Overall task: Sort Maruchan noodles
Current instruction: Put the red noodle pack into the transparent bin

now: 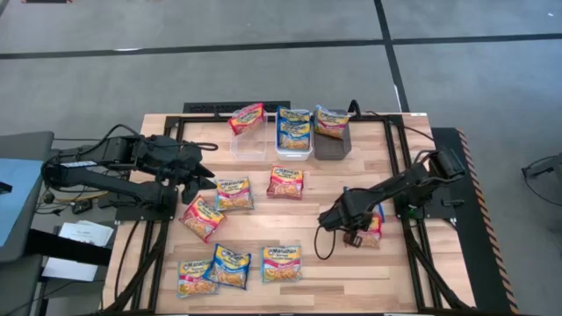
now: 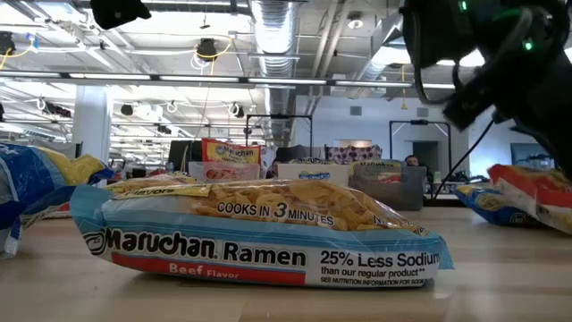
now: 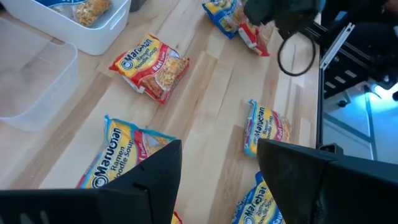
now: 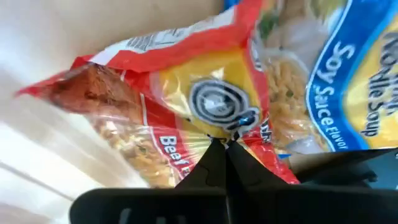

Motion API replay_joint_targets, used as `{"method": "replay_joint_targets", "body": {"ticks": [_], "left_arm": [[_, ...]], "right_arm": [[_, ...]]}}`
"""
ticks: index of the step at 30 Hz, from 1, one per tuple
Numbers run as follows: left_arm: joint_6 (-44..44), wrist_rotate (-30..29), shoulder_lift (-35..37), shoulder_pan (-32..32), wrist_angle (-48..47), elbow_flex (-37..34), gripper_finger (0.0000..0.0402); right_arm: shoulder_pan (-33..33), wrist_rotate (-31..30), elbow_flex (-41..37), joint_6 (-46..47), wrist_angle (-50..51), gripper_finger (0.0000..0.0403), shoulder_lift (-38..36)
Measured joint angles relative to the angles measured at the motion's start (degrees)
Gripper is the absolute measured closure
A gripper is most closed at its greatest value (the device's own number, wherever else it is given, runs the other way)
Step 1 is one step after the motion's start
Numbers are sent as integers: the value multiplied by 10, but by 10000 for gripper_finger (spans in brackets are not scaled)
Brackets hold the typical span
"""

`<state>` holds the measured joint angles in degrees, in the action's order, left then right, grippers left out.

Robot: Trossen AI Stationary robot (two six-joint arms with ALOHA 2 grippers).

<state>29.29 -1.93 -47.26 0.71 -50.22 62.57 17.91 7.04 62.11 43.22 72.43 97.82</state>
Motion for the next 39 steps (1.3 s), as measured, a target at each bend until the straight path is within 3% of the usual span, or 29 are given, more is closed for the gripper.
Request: {"method": "replay_joint_targets", "body": {"ticks": [14, 25, 34, 39], "left_arm": [[25, -34, 0, 0, 15, 0, 205], [19, -35, -14, 0, 18, -1, 205], [-32, -71, -28, -2, 20, -1, 205], [-63, -76, -29, -34, 23, 0, 205]], "right_arm": [[36, -144, 156, 12, 99, 400, -1], [14, -249, 249, -76, 99, 400, -1], [-26, -282, 278, -156, 91, 400, -2], [-54, -283, 278, -198, 82, 400, -2]]}}
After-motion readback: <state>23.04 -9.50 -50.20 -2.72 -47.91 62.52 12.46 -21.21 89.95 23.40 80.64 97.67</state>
